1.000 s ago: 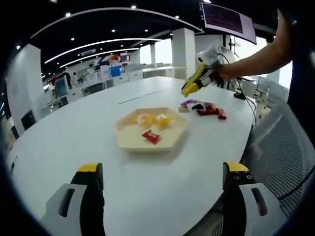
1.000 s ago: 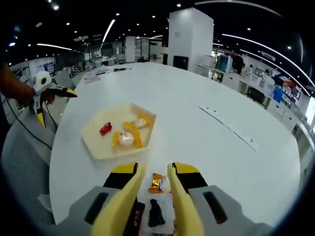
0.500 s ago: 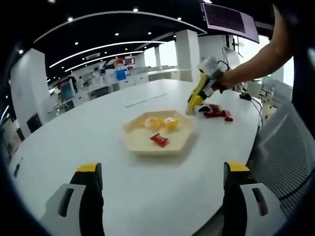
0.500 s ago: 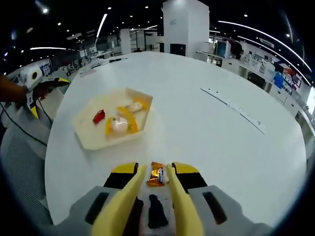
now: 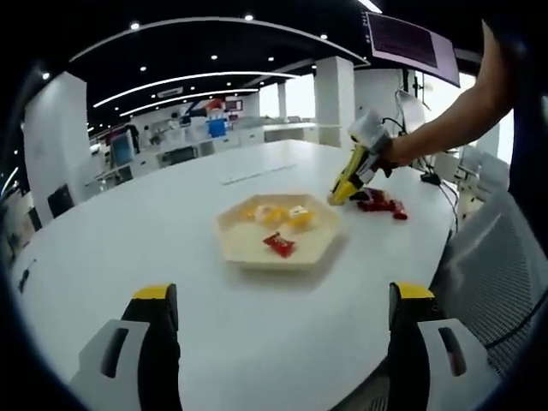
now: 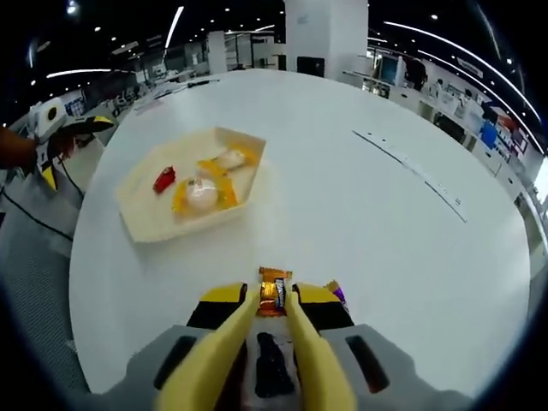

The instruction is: Place the target food into the container with the food tongs after gripping and lifting it, then release it inside without dropping or visibly crushing the food.

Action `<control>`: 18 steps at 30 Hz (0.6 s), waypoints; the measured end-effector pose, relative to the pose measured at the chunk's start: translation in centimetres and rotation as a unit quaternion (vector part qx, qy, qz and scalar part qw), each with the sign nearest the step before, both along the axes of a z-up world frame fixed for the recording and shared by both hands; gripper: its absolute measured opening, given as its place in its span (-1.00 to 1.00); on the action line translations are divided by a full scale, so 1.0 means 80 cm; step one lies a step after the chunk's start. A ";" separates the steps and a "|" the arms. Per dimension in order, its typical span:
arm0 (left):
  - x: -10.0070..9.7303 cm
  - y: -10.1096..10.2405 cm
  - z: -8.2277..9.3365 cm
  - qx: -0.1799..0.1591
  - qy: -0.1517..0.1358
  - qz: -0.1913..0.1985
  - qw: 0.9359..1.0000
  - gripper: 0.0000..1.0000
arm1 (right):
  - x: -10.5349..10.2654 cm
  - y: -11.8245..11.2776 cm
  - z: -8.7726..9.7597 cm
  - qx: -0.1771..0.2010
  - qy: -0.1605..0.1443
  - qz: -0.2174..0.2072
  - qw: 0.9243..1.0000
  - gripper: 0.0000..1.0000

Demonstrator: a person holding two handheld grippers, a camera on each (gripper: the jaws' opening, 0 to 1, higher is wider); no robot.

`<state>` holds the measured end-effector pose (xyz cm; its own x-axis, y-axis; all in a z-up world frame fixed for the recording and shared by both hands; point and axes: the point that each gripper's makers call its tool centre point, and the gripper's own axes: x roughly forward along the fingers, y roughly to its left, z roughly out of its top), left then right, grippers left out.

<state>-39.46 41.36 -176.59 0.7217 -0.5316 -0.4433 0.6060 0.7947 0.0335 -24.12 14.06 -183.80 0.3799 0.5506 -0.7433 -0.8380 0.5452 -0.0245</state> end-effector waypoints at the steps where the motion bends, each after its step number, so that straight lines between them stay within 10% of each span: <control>1: 0.000 0.000 0.000 0.001 0.000 0.000 1.000 0.99 | 0.001 0.000 0.000 0.000 0.002 0.000 1.000 -0.63; 18: -0.004 -0.004 -0.007 0.017 -0.005 -0.026 1.000 0.99 | 0.001 0.013 0.027 0.013 -0.004 0.010 1.000 -0.60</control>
